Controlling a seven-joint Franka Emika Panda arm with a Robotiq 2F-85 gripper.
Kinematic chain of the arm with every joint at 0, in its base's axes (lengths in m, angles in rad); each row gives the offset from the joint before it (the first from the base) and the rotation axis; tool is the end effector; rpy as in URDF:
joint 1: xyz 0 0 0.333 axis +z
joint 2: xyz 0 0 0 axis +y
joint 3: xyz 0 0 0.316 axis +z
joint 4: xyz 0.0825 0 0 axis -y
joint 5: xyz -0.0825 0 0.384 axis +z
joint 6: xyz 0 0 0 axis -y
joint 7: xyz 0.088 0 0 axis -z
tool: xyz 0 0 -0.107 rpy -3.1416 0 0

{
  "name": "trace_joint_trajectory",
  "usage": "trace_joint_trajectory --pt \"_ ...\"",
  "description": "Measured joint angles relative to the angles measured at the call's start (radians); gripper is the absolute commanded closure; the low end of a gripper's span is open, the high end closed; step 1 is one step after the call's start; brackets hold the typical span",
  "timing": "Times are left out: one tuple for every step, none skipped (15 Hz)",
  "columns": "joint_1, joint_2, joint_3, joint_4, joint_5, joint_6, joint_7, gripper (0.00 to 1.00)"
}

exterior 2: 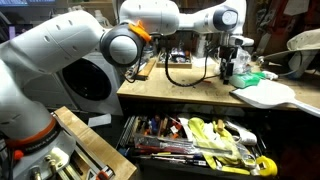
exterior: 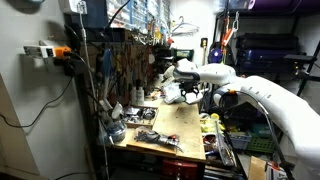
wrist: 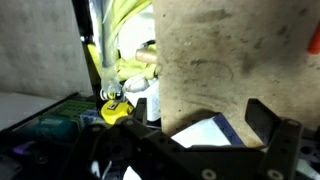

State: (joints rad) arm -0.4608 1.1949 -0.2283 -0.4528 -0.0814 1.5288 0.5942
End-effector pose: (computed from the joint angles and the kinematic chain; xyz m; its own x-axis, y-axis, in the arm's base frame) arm 0.6673 -0.4199 0.3181 0.4170 -0.9059 0.0738 -0.8758 -0.3787 0.2991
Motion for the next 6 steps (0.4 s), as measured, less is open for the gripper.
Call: trace_joint_trajectory --pt "-0.011 0.000 -0.012 0.000 -0.015 0.017 -0.065 0.00" --pt "-0.024 0.000 -0.021 0.000 -0.025 0.039 -0.131 0.00" --pt "-0.037 0.000 -0.027 0.000 -0.033 0.064 -0.197 0.00" --pt "-0.050 0.000 -0.031 0.000 -0.038 0.087 -0.258 0.00" --pt "-0.061 0.000 -0.032 0.000 -0.040 0.103 -0.302 0.00" --pt "-0.067 0.000 -0.032 0.000 -0.040 0.109 -0.324 0.00"
